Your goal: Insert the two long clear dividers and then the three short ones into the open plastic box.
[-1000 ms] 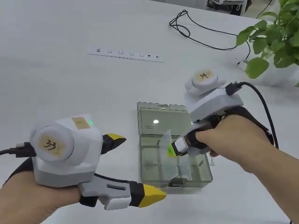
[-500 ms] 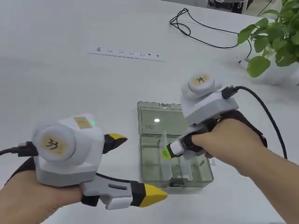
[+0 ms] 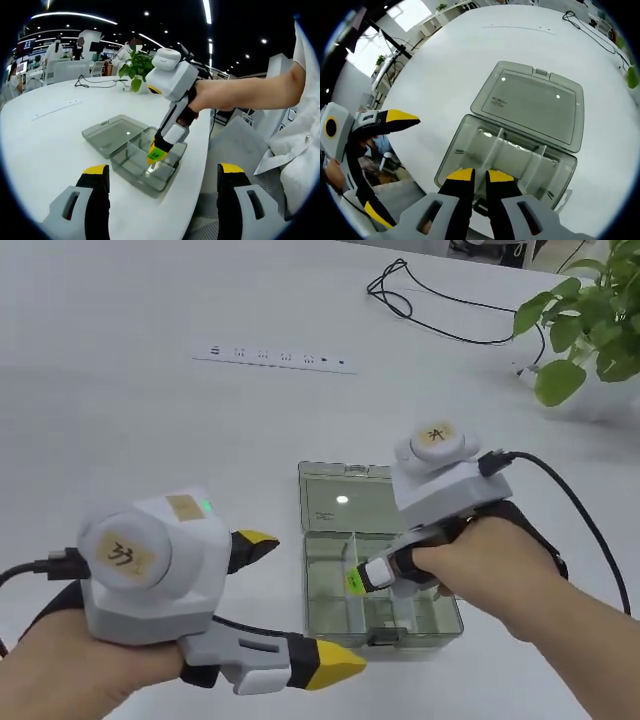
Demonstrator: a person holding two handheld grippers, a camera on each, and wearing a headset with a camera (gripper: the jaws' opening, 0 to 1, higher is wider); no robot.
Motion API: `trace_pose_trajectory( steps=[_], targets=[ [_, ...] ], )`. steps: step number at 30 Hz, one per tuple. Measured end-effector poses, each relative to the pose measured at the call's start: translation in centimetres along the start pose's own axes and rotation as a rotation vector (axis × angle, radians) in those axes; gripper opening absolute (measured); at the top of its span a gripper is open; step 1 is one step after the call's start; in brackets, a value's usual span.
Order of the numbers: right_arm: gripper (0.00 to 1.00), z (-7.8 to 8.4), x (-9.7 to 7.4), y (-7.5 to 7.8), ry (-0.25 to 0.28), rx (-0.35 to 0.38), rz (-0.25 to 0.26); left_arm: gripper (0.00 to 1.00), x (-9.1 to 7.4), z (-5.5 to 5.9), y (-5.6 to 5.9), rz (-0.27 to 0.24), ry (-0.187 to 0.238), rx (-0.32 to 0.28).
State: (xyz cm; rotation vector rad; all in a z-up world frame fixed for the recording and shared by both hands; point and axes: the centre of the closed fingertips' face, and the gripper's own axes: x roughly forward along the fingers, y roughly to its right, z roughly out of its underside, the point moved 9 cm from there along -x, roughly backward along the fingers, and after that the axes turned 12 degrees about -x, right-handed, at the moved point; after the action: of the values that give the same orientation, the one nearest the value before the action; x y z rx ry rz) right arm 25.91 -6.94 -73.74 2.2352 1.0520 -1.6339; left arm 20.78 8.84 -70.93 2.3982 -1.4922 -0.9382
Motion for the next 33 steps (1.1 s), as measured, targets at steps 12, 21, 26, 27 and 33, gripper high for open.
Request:
trace_pose_trajectory(
  steps=[12,21,26,27,33],
  targets=[
    [0.14,0.4,-0.5,0.1,0.082,0.014,-0.059,0.90,-0.1,0.0,0.5,-0.023,-0.005,-0.010],
    [0.18,-0.1,-2.2,0.4,0.171,0.009,-0.083,0.90,-0.5,0.1,0.9,-0.049,-0.005,-0.019],
    [0.21,-0.4,-3.6,0.4,0.242,0.029,-0.117,0.90,-0.9,-0.2,1.2,-0.068,0.002,-0.020],
    [0.22,-0.5,-3.8,0.5,0.264,0.031,-0.130,0.90,-1.0,-0.3,1.3,-0.074,0.006,-0.022],
    [0.26,-0.3,-5.3,0.5,0.331,0.043,-0.169,0.91,-1.4,-0.5,2.0,-0.100,0.019,-0.028]
  ],
)
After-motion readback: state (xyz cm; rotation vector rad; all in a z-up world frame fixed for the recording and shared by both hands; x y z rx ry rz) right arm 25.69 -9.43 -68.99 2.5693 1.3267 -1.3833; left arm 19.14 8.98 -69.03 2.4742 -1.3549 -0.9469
